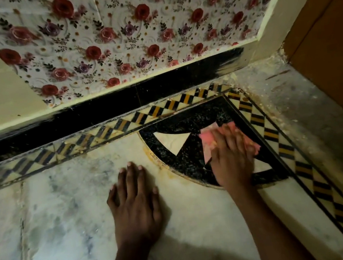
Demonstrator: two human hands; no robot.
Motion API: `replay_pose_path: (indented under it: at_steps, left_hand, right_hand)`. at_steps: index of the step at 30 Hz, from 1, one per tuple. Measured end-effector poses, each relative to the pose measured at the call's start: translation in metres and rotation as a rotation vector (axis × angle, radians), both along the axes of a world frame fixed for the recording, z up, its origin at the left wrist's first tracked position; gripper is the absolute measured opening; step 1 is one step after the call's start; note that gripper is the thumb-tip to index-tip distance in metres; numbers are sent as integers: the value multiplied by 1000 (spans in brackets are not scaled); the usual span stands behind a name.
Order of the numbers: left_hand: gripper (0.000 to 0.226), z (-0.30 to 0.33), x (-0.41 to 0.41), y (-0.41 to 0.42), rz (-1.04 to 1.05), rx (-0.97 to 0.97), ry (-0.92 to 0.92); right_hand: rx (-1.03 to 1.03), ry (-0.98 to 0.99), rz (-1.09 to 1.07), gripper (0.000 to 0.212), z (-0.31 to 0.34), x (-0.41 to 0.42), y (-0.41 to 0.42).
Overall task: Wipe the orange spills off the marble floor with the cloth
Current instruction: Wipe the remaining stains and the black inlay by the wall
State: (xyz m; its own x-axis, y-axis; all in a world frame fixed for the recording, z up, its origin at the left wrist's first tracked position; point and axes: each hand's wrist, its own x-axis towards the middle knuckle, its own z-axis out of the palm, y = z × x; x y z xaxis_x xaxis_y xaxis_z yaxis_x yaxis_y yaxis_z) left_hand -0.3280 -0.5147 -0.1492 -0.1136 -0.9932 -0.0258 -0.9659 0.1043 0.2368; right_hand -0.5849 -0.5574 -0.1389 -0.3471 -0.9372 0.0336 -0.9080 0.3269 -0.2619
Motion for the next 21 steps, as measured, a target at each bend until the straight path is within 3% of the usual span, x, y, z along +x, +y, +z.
replay_pose_path:
  at_steps: [2, 4, 8, 11, 15, 18, 21]
  left_hand:
    - [70, 0, -1, 1, 1, -9, 9]
    - [70, 2, -1, 1, 11, -5, 15]
    - [72, 7, -1, 1, 7, 7, 19]
    - [74, 8, -1, 2, -4, 15, 20]
    - [76, 10, -1, 2, -17, 12, 54]
    - [78, 12, 0, 3, -9, 15, 57]
    - [78, 15, -1, 7, -8, -6, 71]
  right_hand:
    - [42, -109, -42, 56, 2, 15, -32]
    - [-1, -184, 115, 57, 4, 43, -38]
    - [-81, -144, 444, 56, -8, 71, 63]
    - [-68, -107, 319, 56, -9, 36, 107]
    - [-125, -47, -98, 56, -4, 26, 43]
    - [-73, -109, 68, 60, -3, 61, 24]
    - [-151, -157, 278, 59, -5, 73, 83]
